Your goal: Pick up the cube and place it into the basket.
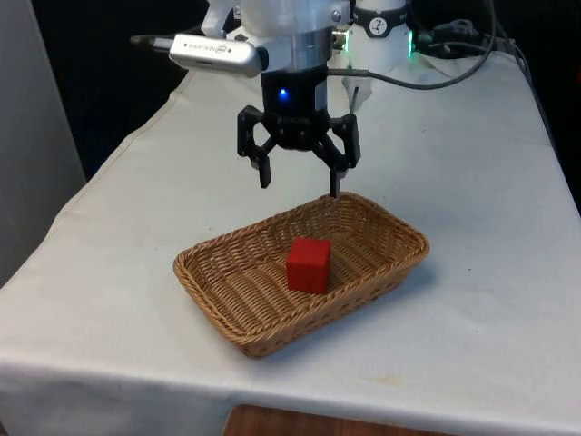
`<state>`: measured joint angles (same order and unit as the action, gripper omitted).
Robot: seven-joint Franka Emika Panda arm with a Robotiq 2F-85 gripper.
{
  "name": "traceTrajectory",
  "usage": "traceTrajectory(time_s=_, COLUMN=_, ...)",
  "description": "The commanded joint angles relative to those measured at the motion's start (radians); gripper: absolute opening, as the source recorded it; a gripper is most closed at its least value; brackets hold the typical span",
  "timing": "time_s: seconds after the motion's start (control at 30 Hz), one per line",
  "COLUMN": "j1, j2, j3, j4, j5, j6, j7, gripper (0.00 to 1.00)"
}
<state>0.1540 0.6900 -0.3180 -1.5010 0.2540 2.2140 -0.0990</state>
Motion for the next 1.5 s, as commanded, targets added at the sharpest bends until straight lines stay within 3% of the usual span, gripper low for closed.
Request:
traceTrajectory(time_s=0.0, j1=0.004, j2=-0.031, j3=-0.003, j4=-0.046, j5=0.000, j6=0.028, j7=-0.008, gripper=1.00)
traceTrajectory(time_s=0.03, j1=0.004, j2=-0.036, j3=-0.003, j4=-0.054, j5=0.000, j6=0.030, j7=-0.009, gripper=1.00)
traceTrajectory(time_s=0.07, j1=0.000, j2=-0.013, j3=-0.001, j4=-0.017, j5=0.000, j6=0.006, j7=-0.003, gripper=1.00)
traceTrajectory(time_s=0.1, j1=0.004, j2=-0.049, j3=-0.003, j4=-0.070, j5=0.000, j6=0.034, j7=-0.012, gripper=1.00)
traceTrajectory(time_s=0.3, j1=0.004, j2=-0.092, j3=-0.004, j4=-0.128, j5=0.000, j6=0.049, j7=-0.023, gripper=1.00)
traceTrajectory(time_s=0.37, j1=0.000, j2=-0.071, j3=-0.003, j4=-0.097, j5=0.000, j6=0.026, j7=-0.017, gripper=1.00)
traceTrajectory(time_s=0.4, j1=0.003, j2=-0.104, j3=-0.005, j4=-0.145, j5=0.000, j6=0.052, j7=-0.026, gripper=1.00)
traceTrajectory(time_s=0.6, j1=0.004, j2=-0.151, j3=-0.005, j4=-0.210, j5=0.000, j6=0.073, j7=-0.036, gripper=1.00)
traceTrajectory(time_s=0.63, j1=0.000, j2=-0.135, j3=-0.004, j4=-0.186, j5=0.000, j6=0.052, j7=-0.032, gripper=1.00)
traceTrajectory(time_s=0.83, j1=0.007, j2=-0.201, j3=-0.005, j4=-0.282, j5=0.000, j6=0.104, j7=-0.045, gripper=1.00)
traceTrajectory(time_s=0.87, j1=0.004, j2=-0.181, j3=-0.004, j4=-0.252, j5=0.000, j6=0.080, j7=-0.040, gripper=1.00)
traceTrajectory(time_s=0.9, j1=0.008, j2=-0.208, j3=-0.005, j4=-0.292, j5=0.000, j6=0.109, j7=-0.046, gripper=1.00)
traceTrajectory(time_s=1.07, j1=0.010, j2=-0.250, j3=-0.004, j4=-0.356, j5=0.000, j6=0.143, j7=-0.055, gripper=1.00)
traceTrajectory(time_s=1.2, j1=0.010, j2=-0.260, j3=-0.004, j4=-0.374, j5=0.000, j6=0.144, j7=-0.058, gripper=1.00)
traceTrajectory(time_s=1.47, j1=0.020, j2=-0.318, j3=-0.003, j4=-0.466, j5=0.000, j6=0.208, j7=-0.077, gripper=1.00)
